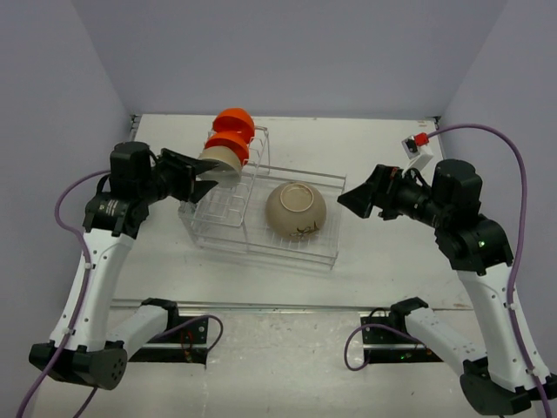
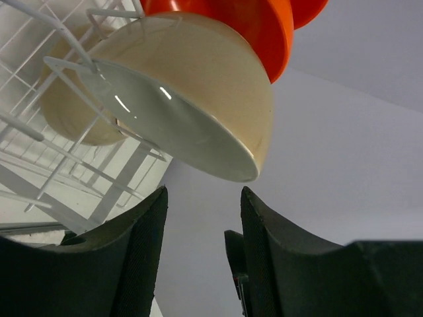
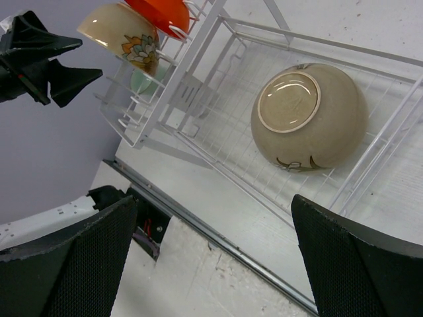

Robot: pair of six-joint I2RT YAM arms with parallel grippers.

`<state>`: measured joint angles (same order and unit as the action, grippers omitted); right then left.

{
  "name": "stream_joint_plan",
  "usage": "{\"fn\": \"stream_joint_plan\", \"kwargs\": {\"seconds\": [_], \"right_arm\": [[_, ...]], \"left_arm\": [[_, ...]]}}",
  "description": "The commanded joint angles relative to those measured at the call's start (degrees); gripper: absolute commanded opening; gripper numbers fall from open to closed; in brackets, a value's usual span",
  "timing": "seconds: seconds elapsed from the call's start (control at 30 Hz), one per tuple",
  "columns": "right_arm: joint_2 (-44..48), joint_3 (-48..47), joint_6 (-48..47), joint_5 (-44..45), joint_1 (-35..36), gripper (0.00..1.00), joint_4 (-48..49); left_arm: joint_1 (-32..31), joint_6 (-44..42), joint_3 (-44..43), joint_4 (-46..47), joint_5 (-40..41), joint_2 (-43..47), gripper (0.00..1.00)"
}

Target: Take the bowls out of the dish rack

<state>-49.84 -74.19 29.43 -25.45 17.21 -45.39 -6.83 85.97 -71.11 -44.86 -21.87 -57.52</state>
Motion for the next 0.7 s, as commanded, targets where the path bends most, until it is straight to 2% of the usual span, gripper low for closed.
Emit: {"fn": "stream_joint_plan", "kwargs": {"seconds": [0.0, 0.5, 0.67], "right_arm": [[0.1, -1.4, -0.9, 0.7, 0.2, 0.99, 0.9], [-1.1, -2.4, -1.2, 0.3, 0.2, 0.99, 0.6], [-1.0, -2.5, -1.3, 0.7, 0.3, 0.99, 0.6]], "left_arm": [[-2.0, 2.1, -1.5, 6.3, 2.4, -0.1, 0.5], [-2.1, 2.5, -1.8, 10.1, 1.6, -2.5, 0.5], [-2.3, 2.1, -3.3, 11.7, 3.7, -5.0, 0.45]]}}
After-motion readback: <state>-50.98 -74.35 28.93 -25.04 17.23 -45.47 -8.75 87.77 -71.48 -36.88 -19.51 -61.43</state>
